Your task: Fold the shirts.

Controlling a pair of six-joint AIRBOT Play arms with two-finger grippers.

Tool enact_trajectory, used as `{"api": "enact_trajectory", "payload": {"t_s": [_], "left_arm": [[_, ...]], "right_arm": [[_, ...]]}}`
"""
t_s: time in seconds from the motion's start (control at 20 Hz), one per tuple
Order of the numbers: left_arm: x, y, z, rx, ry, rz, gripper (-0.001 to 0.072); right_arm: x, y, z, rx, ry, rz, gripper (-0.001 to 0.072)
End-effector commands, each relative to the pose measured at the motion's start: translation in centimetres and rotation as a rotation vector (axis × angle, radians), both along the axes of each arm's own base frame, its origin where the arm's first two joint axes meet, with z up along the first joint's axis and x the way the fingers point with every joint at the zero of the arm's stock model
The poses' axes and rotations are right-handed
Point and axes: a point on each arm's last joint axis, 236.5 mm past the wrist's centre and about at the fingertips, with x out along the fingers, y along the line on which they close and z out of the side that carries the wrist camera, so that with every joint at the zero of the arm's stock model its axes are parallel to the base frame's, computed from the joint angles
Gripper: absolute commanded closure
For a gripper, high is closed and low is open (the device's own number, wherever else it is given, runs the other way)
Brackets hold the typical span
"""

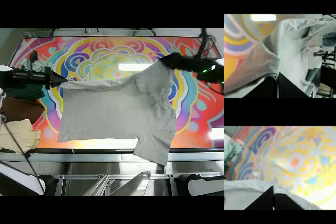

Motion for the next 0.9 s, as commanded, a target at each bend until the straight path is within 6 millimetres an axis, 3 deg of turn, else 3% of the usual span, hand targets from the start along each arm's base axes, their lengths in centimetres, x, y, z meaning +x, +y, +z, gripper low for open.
{"api": "enact_trajectory", "payload": {"t_s": [0.0, 0.2, 0.35, 0.45, 0.6, 0.85], "left_arm": [[2.5, -0.3, -7.0, -0.014, 0.116, 0.010, 0.0689], [4.8, 0.2, -4.5, 0.004, 0.035, 0.007, 0.0687], [3.0, -0.2, -2.6, -0.012, 0.068, -0.082, 0.0687], [0.8, 0.4, -3.3, 0.019, 0.156, -0.136, 0.0688], [-2.0, 2.8, -6.6, 0.187, 0.312, -0.168, 0.0687], [-2.6, 4.2, -8.9, 0.322, 0.376, -0.147, 0.0686]], "right_arm": [[2.3, -0.4, -6.8, 0.096, 0.092, -0.058, 0.0694], [1.6, -1.0, -7.5, 0.123, 0.113, -0.009, 0.0695], [-1.4, -1.6, -6.2, 0.160, 0.118, 0.121, 0.0696], [-4.0, -3.0, -7.1, 0.122, 0.206, 0.180, 0.0697], [-7.7, -5.0, -10.5, 0.019, 0.372, 0.235, 0.0696], [-9.7, -5.5, -14.8, -0.019, 0.475, 0.194, 0.0696]]}}
